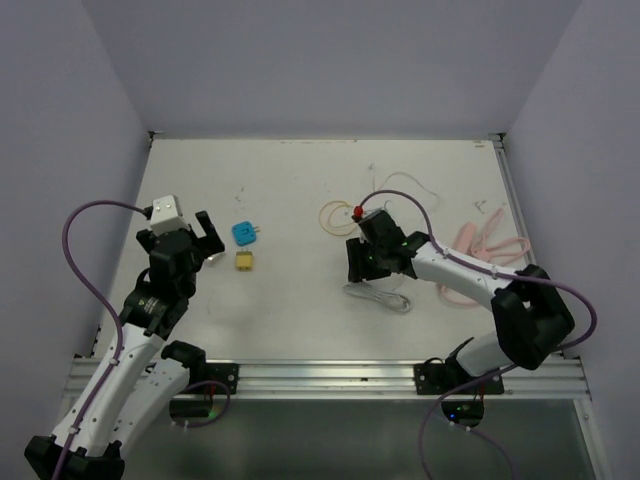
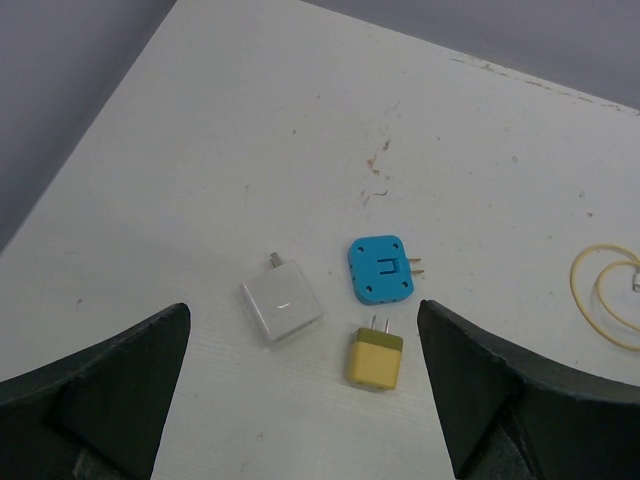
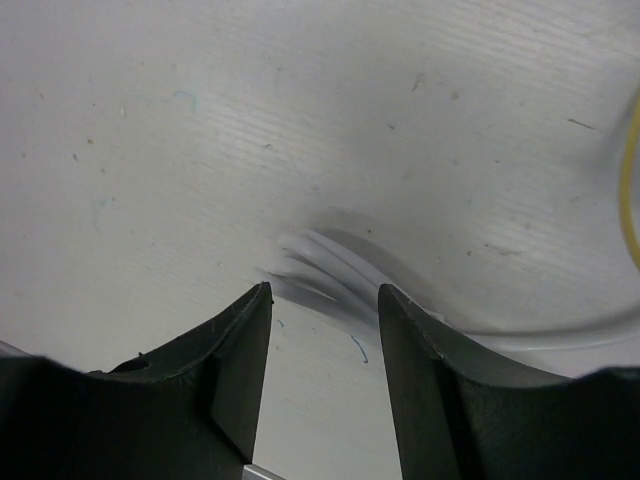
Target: Pull the plug off the socket
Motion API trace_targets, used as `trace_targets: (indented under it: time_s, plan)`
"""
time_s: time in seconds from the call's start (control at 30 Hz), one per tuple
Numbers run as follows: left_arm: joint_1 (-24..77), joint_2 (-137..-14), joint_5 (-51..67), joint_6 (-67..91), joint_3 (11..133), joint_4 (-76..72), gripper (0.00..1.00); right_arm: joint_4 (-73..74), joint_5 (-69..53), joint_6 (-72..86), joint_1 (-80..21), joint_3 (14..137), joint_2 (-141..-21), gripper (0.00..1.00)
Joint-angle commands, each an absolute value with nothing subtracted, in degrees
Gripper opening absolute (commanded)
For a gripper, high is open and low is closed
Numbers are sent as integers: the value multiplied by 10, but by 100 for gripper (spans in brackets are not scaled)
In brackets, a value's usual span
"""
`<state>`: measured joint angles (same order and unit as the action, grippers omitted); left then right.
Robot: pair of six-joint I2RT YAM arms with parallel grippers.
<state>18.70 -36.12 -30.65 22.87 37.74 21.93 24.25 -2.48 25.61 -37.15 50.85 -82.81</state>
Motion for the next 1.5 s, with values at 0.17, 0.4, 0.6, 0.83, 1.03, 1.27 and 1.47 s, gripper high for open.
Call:
trace_targets:
  time_s: [0.17, 0.4, 0.6, 0.83, 1.03, 1.27, 1.47]
  plan:
    - [181, -361, -307, 217, 376, 202, 100, 242, 14, 276, -454, 528, -889, 50]
    - [181, -367, -301, 218, 377, 200, 100, 327, -13, 281, -511, 497, -843, 50]
    - [180, -373, -300, 217, 377, 200, 100, 381, -30, 294, -519, 464, -740, 50]
    - [179, -375, -300, 217, 377, 200, 100, 429, 91, 280, -514, 478, -660, 49]
    - [179, -377, -295, 217, 376, 200, 100, 411, 217, 284, -413, 485, -622, 53]
    - [179, -368, -298, 218, 376, 202, 100, 316, 197, 267, -228, 476, -649, 53]
    - [179, -368, -294, 219, 376, 201, 100, 244, 111, 245, -136, 502, -743, 52]
